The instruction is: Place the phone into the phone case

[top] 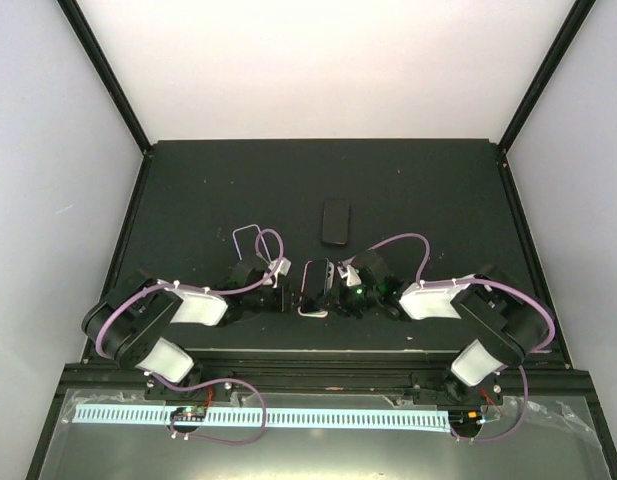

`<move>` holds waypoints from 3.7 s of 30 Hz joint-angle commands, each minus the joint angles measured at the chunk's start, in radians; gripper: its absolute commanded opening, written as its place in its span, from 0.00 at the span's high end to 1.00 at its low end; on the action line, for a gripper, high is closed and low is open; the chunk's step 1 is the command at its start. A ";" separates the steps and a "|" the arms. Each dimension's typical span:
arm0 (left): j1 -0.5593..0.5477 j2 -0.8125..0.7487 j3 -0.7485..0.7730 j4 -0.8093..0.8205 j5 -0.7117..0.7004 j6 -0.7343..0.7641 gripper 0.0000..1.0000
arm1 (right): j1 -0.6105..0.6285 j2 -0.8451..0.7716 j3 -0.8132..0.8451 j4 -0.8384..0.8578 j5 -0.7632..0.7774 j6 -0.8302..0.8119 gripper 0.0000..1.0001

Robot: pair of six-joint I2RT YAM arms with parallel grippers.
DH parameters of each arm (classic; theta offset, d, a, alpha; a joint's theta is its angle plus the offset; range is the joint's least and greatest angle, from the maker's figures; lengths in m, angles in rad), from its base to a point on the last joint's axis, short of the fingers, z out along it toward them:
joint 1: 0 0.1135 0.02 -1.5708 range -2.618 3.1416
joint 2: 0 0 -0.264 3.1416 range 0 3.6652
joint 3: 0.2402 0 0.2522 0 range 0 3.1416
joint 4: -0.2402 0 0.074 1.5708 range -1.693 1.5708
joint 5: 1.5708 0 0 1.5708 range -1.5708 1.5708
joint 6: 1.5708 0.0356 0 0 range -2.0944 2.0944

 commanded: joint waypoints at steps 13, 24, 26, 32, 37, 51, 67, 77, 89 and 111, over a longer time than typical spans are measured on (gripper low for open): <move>-0.067 -0.013 -0.033 0.029 0.033 -0.067 0.70 | 0.015 -0.005 0.002 -0.145 -0.007 -0.040 0.83; -0.077 -0.042 -0.064 0.090 0.042 -0.148 0.66 | 0.000 -0.134 0.064 -0.464 0.189 -0.182 0.51; -0.076 -0.057 -0.049 0.046 0.019 -0.128 0.61 | -0.002 -0.165 0.063 -0.469 0.224 -0.192 0.57; -0.062 -0.110 -0.018 -0.053 -0.103 -0.070 0.56 | -0.023 -0.163 0.133 -0.550 0.300 -0.264 0.64; -0.049 -0.102 0.029 -0.076 -0.110 -0.059 0.56 | -0.039 -0.175 0.157 -0.582 0.313 -0.286 0.54; -0.033 -0.042 0.111 -0.089 -0.135 -0.110 0.61 | -0.117 -0.100 0.167 -0.432 0.242 -0.332 0.40; -0.034 -0.001 0.111 -0.145 -0.103 -0.101 0.69 | -0.116 0.033 0.071 -0.119 0.055 -0.212 0.36; -0.039 0.023 0.029 -0.056 -0.072 -0.130 0.73 | -0.117 0.090 0.070 0.073 -0.050 -0.100 0.36; -0.043 -0.032 0.013 -0.020 -0.020 -0.123 0.75 | -0.112 0.130 0.007 0.386 -0.159 0.076 0.36; -0.041 -0.171 -0.021 -0.205 -0.117 -0.002 0.72 | -0.045 0.211 0.025 0.502 -0.241 0.134 0.37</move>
